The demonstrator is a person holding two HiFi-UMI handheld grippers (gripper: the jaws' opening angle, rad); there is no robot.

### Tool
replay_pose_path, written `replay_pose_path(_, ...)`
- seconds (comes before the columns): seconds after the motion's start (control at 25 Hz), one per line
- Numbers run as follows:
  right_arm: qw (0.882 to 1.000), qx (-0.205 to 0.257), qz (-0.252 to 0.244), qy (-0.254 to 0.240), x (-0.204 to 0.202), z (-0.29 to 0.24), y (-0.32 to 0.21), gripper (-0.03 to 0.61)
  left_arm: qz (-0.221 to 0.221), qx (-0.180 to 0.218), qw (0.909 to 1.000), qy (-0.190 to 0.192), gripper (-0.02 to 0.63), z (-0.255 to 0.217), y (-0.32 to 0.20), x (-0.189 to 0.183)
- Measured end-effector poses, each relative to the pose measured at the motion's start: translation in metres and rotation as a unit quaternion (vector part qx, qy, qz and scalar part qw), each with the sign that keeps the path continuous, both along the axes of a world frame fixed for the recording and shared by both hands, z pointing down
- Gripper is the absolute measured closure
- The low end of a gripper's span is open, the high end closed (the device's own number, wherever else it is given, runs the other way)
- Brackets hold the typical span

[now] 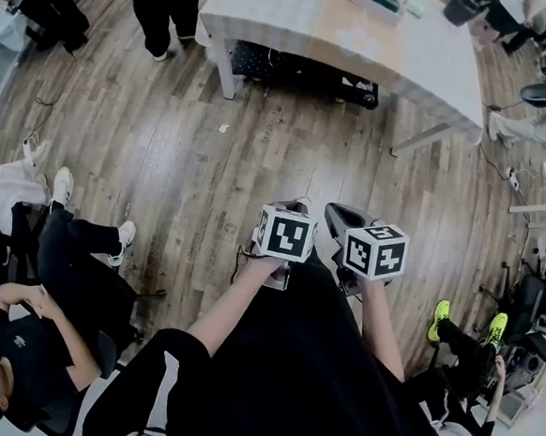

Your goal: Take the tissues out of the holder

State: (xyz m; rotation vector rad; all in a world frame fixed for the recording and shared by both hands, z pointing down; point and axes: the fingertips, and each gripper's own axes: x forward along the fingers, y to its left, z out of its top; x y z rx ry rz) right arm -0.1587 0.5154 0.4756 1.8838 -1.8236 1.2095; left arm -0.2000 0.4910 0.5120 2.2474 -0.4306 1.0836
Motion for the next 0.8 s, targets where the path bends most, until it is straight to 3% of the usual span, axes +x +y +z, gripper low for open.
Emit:
replay_pose_path(0.32, 1.0, 0.003, -0.021, -0.002, 0.025, 0.01, -0.045, 0.565, -0.01, 0.013, 0.9997, -0.016, 0.607, 0.006, -0.038, 0.023)
replay_pose_path(0.56, 0.999, 0.021, -0.01, -0.046, 0.084, 0.007, -0.072, 0.565, 0.0, 0.015, 0.9995, -0.028, 0.607, 0.006, -0.063, 0.082)
replay_pose_path(0.8, 0.998, 0.039, -0.008, -0.046, 0.151, 0.001, -0.099, 0.565, 0.004, 0.037, 0.9987, -0.035, 0.607, -0.001, -0.096, 0.147)
